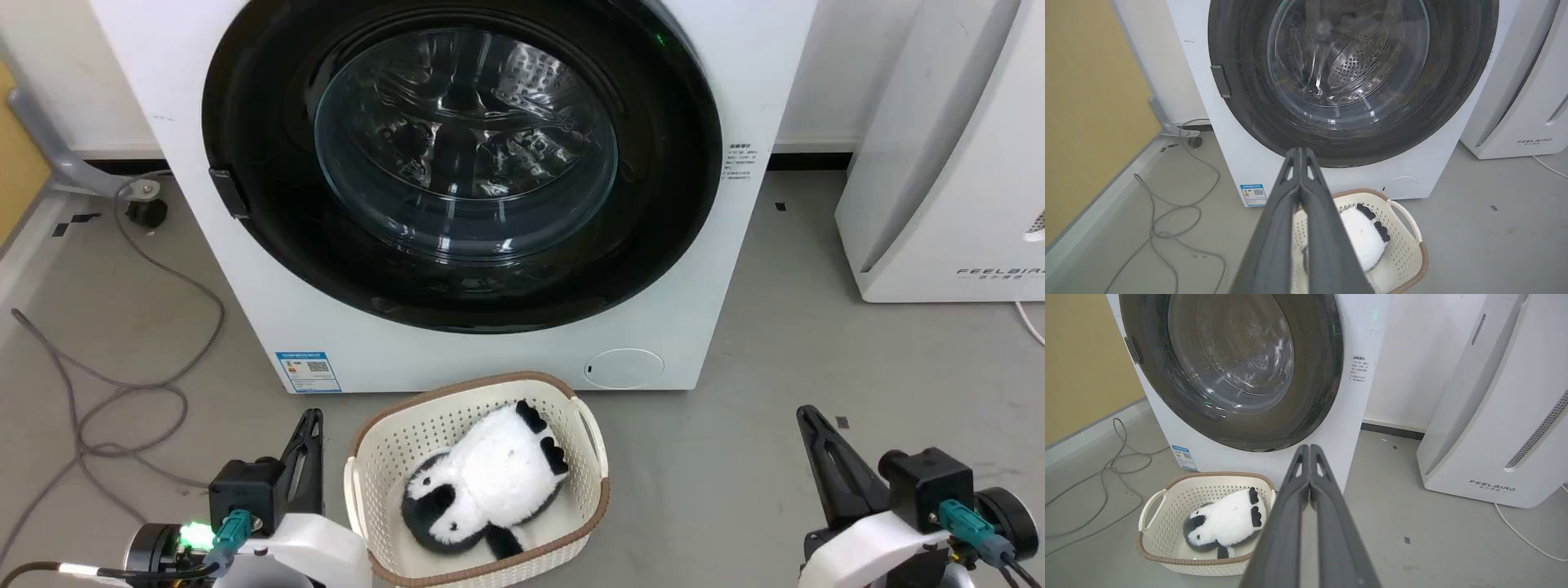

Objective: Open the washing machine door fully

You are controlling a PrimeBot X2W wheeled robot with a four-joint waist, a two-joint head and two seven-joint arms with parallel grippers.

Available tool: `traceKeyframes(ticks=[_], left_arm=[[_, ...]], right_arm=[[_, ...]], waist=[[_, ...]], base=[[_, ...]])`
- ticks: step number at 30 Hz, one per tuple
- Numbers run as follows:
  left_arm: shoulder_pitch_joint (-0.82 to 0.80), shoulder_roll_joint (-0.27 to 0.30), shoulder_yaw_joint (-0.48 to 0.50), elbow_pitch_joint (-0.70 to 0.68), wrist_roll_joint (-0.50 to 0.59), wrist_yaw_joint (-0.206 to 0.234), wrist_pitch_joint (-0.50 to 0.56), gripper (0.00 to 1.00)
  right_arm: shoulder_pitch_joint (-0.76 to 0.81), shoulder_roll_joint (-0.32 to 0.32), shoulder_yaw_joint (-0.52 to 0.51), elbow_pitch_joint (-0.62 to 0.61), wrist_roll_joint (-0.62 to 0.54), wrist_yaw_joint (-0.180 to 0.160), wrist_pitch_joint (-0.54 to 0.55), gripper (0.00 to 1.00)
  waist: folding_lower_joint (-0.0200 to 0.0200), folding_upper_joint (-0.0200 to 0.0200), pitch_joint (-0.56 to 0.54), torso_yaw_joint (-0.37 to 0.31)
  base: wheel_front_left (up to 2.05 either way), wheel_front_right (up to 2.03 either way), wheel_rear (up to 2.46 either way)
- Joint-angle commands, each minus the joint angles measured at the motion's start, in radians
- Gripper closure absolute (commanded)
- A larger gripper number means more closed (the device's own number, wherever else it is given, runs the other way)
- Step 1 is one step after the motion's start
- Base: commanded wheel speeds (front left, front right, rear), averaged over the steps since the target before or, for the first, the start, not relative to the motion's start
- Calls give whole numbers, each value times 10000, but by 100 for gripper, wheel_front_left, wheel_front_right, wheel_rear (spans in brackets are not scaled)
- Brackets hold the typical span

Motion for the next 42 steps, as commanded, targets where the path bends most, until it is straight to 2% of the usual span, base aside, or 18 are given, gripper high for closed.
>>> traceKeyframes(ticks=[1,30,31,42], left_arm=[[-154,10,3,-37,28,28,3,100],[-154,10,3,-37,28,28,3,100],[0,0,0,0,0,0,-1,0],[12,1,-87,31,-24,48,-129,0]], right_arm=[[-143,49,7,24,-78,-9,7,100],[-143,49,7,24,-78,-9,7,100],[0,2,2,0,0,0,0,0],[38,-14,8,8,105,0,-129,0]], waist=[[0,-1,0,0],[0,-1,0,0],[0,-1,0,0],[0,-1,6,1]], base=[[0,0,0],[0,0,0],[0,0,0],[0,0,0]])
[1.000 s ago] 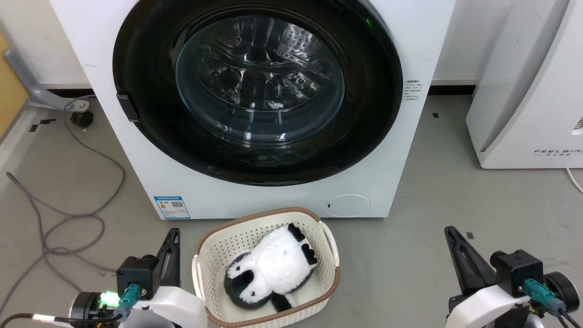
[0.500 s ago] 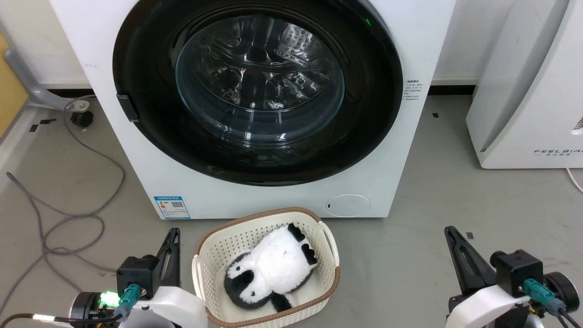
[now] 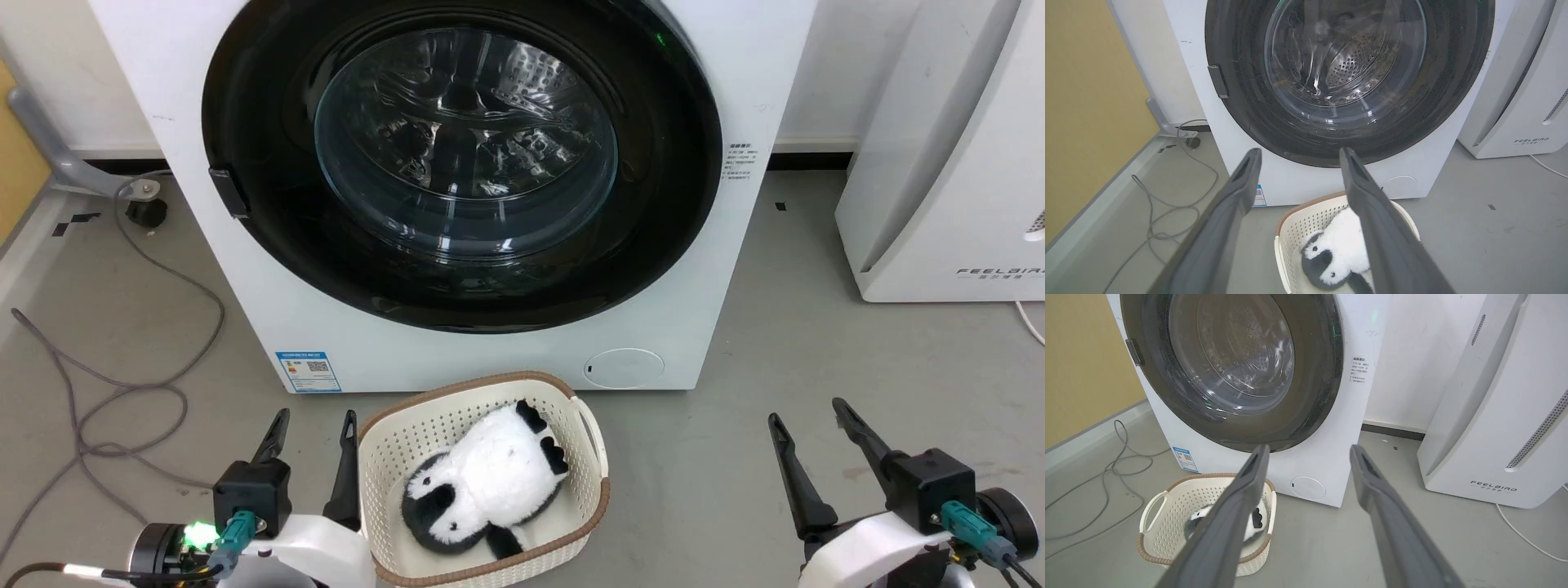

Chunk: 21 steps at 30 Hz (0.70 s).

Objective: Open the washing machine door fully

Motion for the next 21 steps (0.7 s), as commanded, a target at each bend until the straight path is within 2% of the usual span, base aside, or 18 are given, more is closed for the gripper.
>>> traceKeyframes(ticks=[1,21], left_arm=[[6,1,-38,13,-25,52,-127,0],[-29,3,-338,-5,-45,177,-545,0]], right_arm=[[31,-15,9,8,81,-1,-94,0],[-189,-482,79,28,969,-2,-510,0]], waist=[[0,0,3,0],[0,0,218,64]], base=[[0,0,0],[0,0,0]])
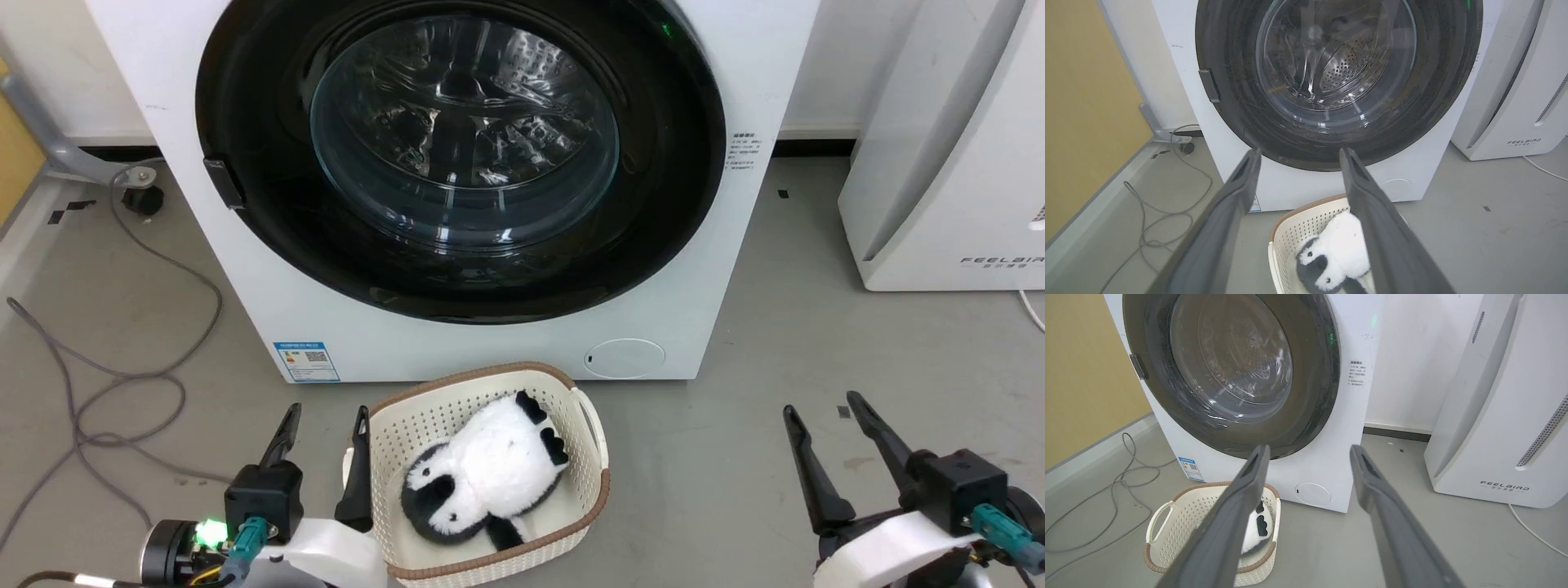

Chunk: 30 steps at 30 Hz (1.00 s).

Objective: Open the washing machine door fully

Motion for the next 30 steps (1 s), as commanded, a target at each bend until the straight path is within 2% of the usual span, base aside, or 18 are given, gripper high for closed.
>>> traceKeyframes(ticks=[1,16,30], left_arm=[[-37,3,-51,-8,-42,56,-121,0],[-233,5,-313,-73,-31,160,-434,0],[-517,6,-659,-159,-37,288,-727,0]], right_arm=[[-211,-123,12,20,187,-2,-117,0],[-1172,-818,-124,-9,1758,-3,-168,0],[-2774,-1566,-643,153,3616,-4,302,0]], waist=[[0,-1,39,10],[0,-1,482,144],[0,-1,1061,412]], base=[[0,0,0],[0,0,0],[0,0,0]])
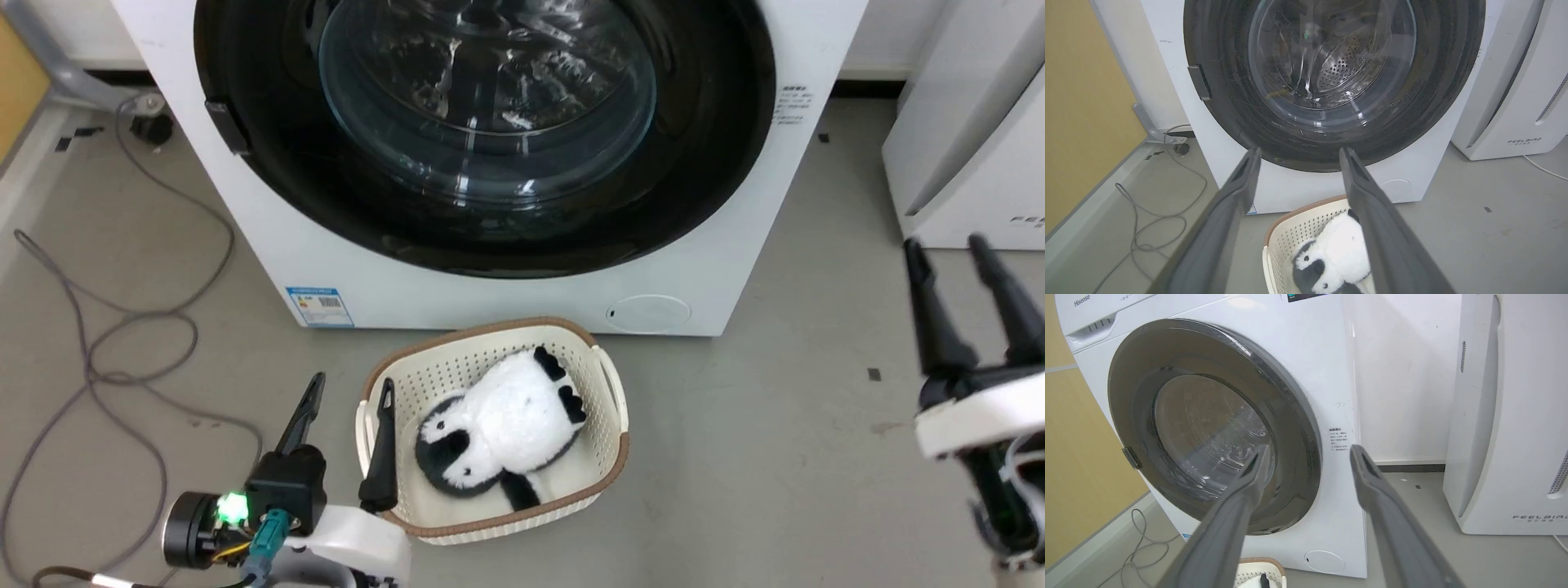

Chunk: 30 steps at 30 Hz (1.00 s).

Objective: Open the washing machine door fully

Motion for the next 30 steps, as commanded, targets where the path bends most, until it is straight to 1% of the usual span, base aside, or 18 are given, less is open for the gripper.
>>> traceKeyframes(ticks=[1,14,15,16,17,24,25,30], left_arm=[[-201,6,-106,-67,-40,74,-132,0],[-485,7,-472,-91,-121,239,-404,0],[-505,7,-501,-95,-129,255,-425,0],[-526,7,-531,-97,-135,267,-446,0],[-549,7,-563,-98,-140,277,-467,0],[-734,7,-796,-117,-198,381,-614,0],[-734,7,-796,-117,-198,381,-614,0],[-855,8,-956,-146,-248,475,-718,0]], right_arm=[[-413,-198,-97,109,317,-4,72,0],[-2356,-577,-382,1282,1907,-5,641,0],[-2517,-590,-404,1402,2038,-5,698,2],[-2683,-601,-436,1528,2170,-5,755,78],[-2866,-612,-472,1676,2310,-6,824,100],[-4294,-766,-672,2973,3270,-6,1542,100],[-4294,-766,-672,2973,3270,-6,1542,100],[-5249,-891,-588,3905,3845,-6,2368,100]], waist=[[0,-1,109,69],[0,-1,650,394],[0,-1,696,419],[0,-1,745,446],[0,-1,795,474],[0,-1,1170,694],[0,-1,1170,694],[0,-1,1449,846]], base=[[0,0,0],[0,0,0],[0,0,0],[0,0,0],[0,0,0],[0,0,0],[0,0,0],[0,0,0]])
